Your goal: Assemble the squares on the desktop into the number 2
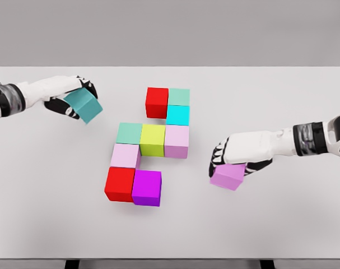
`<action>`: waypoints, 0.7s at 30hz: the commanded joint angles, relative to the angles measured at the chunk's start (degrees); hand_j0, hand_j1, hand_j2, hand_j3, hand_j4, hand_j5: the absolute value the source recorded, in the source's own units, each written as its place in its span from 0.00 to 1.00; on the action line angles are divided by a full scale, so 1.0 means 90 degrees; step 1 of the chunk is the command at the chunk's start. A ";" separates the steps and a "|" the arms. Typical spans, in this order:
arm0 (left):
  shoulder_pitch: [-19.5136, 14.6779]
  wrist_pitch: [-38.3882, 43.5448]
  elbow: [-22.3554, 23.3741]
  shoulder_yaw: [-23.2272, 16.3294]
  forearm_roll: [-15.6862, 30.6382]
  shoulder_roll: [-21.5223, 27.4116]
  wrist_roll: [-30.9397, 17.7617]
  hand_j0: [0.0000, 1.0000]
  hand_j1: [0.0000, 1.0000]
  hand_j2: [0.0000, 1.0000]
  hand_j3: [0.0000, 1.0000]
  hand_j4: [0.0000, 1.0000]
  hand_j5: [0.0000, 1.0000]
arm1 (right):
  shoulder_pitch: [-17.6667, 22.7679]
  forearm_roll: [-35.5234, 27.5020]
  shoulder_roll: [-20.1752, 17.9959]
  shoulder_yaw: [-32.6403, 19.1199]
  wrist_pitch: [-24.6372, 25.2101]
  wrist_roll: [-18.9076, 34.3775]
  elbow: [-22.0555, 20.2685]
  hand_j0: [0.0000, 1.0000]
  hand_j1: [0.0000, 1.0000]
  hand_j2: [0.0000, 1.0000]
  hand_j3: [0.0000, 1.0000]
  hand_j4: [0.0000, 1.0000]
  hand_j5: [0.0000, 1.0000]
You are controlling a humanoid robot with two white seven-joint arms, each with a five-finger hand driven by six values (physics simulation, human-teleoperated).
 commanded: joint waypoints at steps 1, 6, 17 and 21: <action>-0.0010 0.0053 0.0228 0.0004 -0.0137 -0.0202 0.0003 0.42 0.42 0.42 0.42 0.42 0.42 | 0.0000 -0.0026 0.0154 0.0009 0.0016 0.0030 -0.0001 0.61 0.61 0.61 0.61 0.61 0.61; -0.0088 0.0327 0.0365 0.0004 -0.0254 -0.0407 0.0083 0.40 0.40 0.40 0.40 0.40 0.40 | 0.0000 0.0131 0.0379 0.0029 0.0016 0.0030 -0.0001 0.61 0.61 0.61 0.61 0.61 0.61; -0.0390 0.0825 0.0882 -0.0006 -0.0635 -0.1042 0.0406 0.39 0.39 0.39 0.39 0.39 0.39 | -0.0020 0.0336 0.0828 0.0302 0.0016 0.0030 -0.0001 0.61 0.61 0.61 0.61 0.61 0.61; -0.0625 0.0825 0.1399 -0.0006 -0.0771 -0.1423 0.0425 0.39 0.39 0.39 0.39 0.39 0.39 | -0.0029 0.0336 0.0916 0.0322 0.0016 0.0030 -0.0001 0.61 0.61 0.61 0.61 0.61 0.61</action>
